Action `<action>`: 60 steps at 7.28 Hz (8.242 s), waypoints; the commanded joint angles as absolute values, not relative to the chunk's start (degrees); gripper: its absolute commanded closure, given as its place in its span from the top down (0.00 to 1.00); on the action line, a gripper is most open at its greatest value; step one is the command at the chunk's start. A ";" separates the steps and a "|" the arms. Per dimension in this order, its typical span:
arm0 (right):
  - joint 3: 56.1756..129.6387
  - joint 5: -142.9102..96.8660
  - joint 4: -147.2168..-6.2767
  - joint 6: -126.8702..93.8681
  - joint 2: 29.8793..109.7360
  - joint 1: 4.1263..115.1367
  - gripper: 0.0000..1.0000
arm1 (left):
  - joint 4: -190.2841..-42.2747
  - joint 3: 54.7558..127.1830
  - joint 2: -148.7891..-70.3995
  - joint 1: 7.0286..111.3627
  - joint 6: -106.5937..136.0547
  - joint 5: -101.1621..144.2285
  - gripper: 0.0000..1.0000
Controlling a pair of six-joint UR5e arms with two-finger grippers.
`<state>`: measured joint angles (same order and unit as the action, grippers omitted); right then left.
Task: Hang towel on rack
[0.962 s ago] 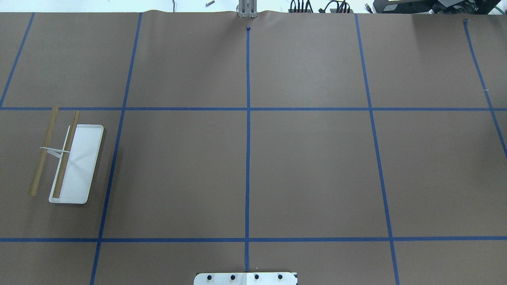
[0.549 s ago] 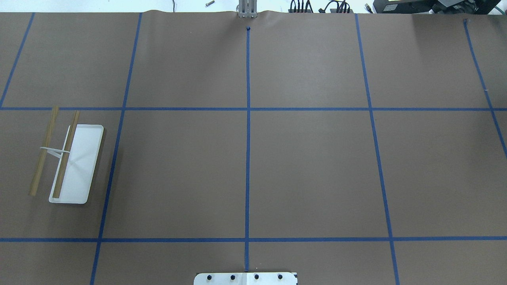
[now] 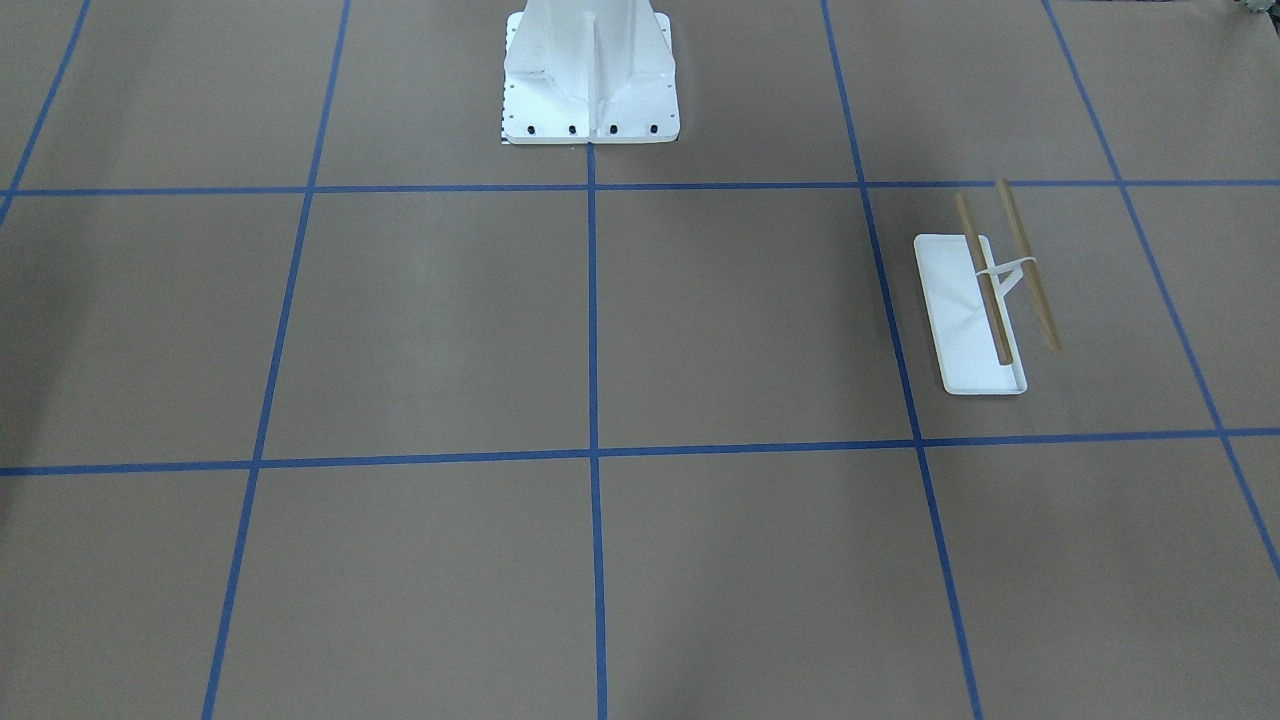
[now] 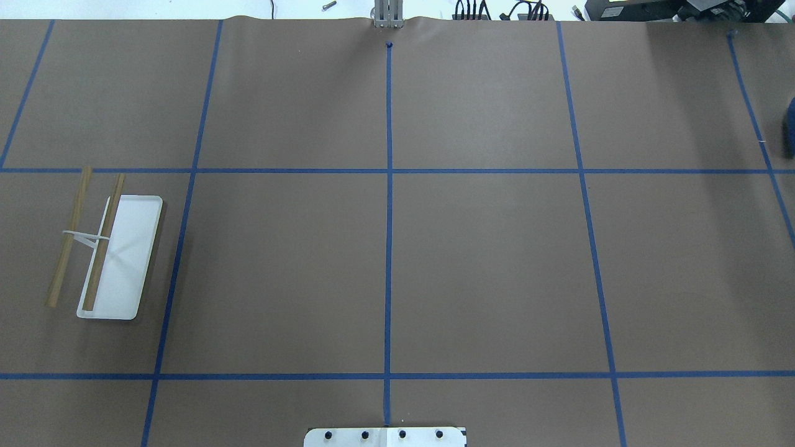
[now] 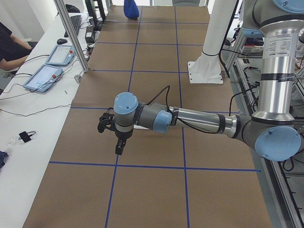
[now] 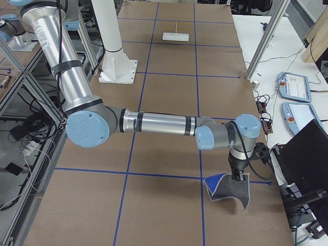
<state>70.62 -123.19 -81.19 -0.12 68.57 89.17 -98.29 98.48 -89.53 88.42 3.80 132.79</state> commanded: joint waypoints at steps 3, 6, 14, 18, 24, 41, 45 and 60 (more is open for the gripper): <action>96.73 -123.48 -92.28 -8.52 71.28 78.42 0.00 | -98.00 98.00 -98.75 84.57 20.33 136.38 0.98; 108.16 -123.49 -93.86 -9.75 69.53 73.40 0.00 | -98.26 97.65 -109.92 73.86 43.00 136.41 0.98; 121.71 -98.39 -95.18 -30.40 61.08 44.86 0.00 | -107.75 95.54 -132.43 53.11 90.25 134.49 0.98; 125.06 -92.55 -94.40 -35.12 60.38 34.47 0.00 | -117.94 91.67 -135.96 47.12 96.59 127.19 0.97; 132.18 -92.46 -94.39 -38.84 60.38 31.64 0.00 | -119.70 89.65 -138.34 42.28 99.75 121.12 0.97; 138.69 -92.37 -94.39 -46.41 61.17 34.45 0.00 | -120.85 83.41 -141.50 36.12 102.30 115.58 0.45; 138.78 -92.55 -94.39 -46.41 61.17 34.45 0.00 | -120.94 83.58 -141.42 36.21 102.30 115.66 0.00; 119.66 -124.95 -105.91 -28.31 66.89 66.34 1.00 | -120.41 107.91 -114.64 64.33 95.38 144.75 0.00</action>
<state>123.57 -122.24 -105.71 -30.49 67.02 64.16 -120.41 105.02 -117.98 62.44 96.77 143.67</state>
